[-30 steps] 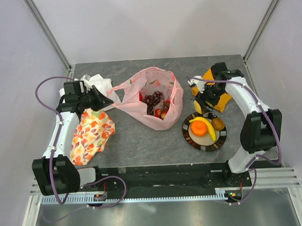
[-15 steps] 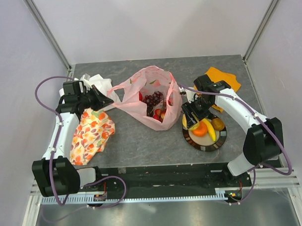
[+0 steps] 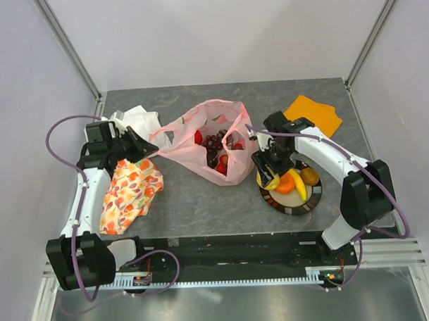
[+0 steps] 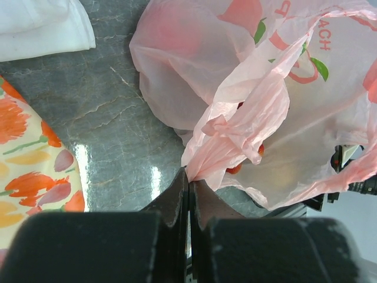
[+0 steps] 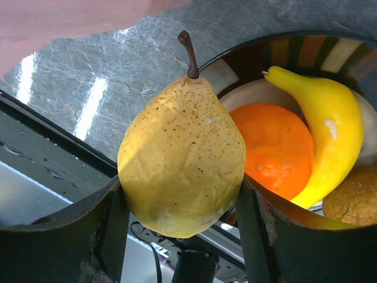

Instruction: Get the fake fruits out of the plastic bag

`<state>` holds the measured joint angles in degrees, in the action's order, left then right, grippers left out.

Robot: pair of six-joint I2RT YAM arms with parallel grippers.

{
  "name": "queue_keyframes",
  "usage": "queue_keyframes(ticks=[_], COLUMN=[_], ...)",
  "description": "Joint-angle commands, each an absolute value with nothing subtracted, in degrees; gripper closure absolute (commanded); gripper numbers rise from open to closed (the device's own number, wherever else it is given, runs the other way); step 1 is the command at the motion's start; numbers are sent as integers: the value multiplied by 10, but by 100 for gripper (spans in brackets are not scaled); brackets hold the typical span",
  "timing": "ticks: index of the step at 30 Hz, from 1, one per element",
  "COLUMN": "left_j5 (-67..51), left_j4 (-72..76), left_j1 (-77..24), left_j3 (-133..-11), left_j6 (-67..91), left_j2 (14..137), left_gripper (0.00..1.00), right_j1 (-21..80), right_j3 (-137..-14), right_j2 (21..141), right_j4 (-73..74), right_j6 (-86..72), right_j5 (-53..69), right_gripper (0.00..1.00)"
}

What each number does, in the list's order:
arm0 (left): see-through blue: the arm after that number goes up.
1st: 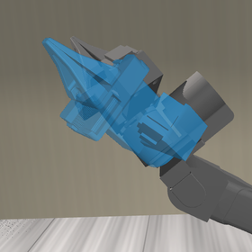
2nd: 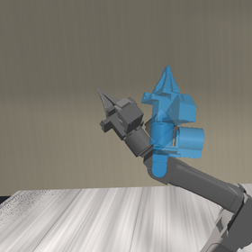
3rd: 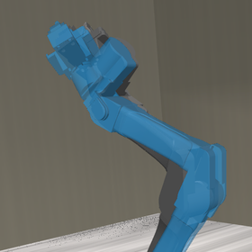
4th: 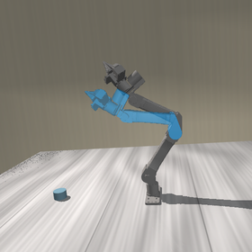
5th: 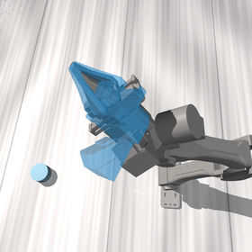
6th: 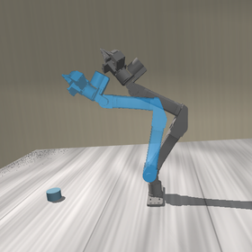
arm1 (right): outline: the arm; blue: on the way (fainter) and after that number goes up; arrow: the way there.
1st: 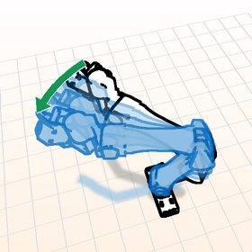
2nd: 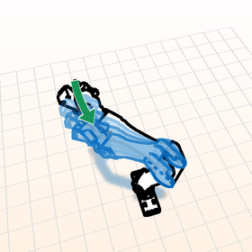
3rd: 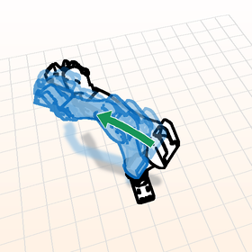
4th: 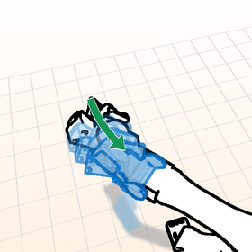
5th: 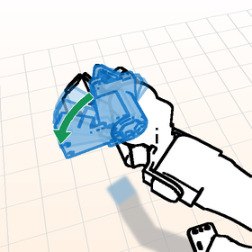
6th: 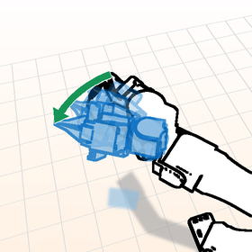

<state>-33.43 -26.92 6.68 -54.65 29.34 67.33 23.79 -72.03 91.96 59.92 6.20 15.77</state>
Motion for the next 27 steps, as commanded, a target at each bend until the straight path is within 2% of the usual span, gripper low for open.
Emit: queue_keyframes(ticks=[1, 15, 27], left_j5=[-349, -360, -363], left_j4=[-253, -241, -239], left_j1=[76, 86, 88], left_j3=[-536, -520, -522], left_j6=[308, 325, 328], left_j2=[650, 639, 645], left_gripper=[98, 98, 98], right_j1=[275, 295, 297], right_j3=[-733, -733, -737], right_j2=[925, 953, 971], right_j4=[586, 576, 563], right_j6=[55, 73, 71], right_j5=[107, 30, 9], right_gripper=[40, 32, 9])
